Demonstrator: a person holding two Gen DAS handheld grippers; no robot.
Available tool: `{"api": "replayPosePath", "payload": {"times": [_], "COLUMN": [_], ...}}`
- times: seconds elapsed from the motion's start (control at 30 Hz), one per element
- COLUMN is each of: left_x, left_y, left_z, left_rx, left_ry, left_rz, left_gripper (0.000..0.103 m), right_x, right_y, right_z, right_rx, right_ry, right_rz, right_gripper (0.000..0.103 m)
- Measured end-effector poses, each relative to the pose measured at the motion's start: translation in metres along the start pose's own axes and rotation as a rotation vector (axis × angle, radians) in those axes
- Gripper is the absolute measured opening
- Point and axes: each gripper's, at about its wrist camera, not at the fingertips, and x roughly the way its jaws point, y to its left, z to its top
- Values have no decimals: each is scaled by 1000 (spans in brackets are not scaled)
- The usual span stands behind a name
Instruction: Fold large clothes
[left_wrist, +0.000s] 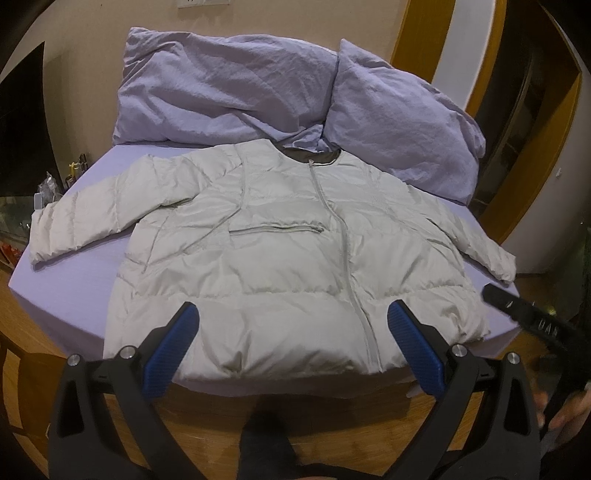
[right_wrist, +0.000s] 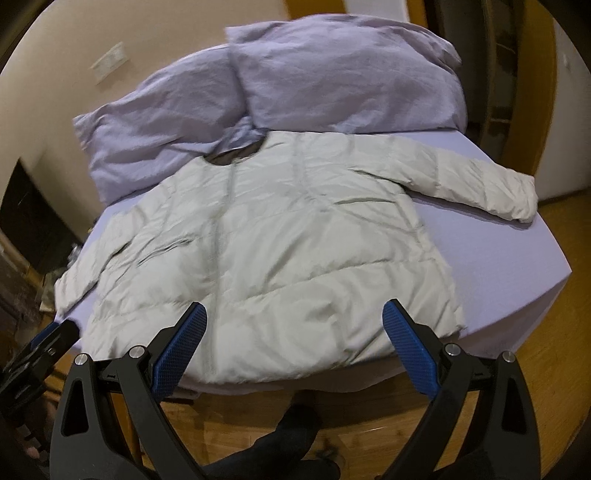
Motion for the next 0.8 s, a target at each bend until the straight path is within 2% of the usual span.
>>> {"api": "replayPosePath", "payload": {"times": [0.2,0.43,0.6,0.7,0.8], "left_x": [31,80,106,119,130], "left_y": [0,9,16,23,30], "left_z": [15,39,58,69,77], "left_rx": [20,12,3,-1,-11], "left_ry": [26,83,111,124,142], "left_rz": [58,114,158,181,194], "left_gripper": [101,101,101,101,101], "right_x": [38,88,108,118,121], "right_y": [-67,-175,-245,-295,-330], "right_z": [38,77,92,97,95], "right_rx": [147,368,497,607,725], "right_ry": [34,75,81,89,82], "right_rz": [-89,-267,-406,-494,-518], "right_gripper": [98,98,96,92,86]}}
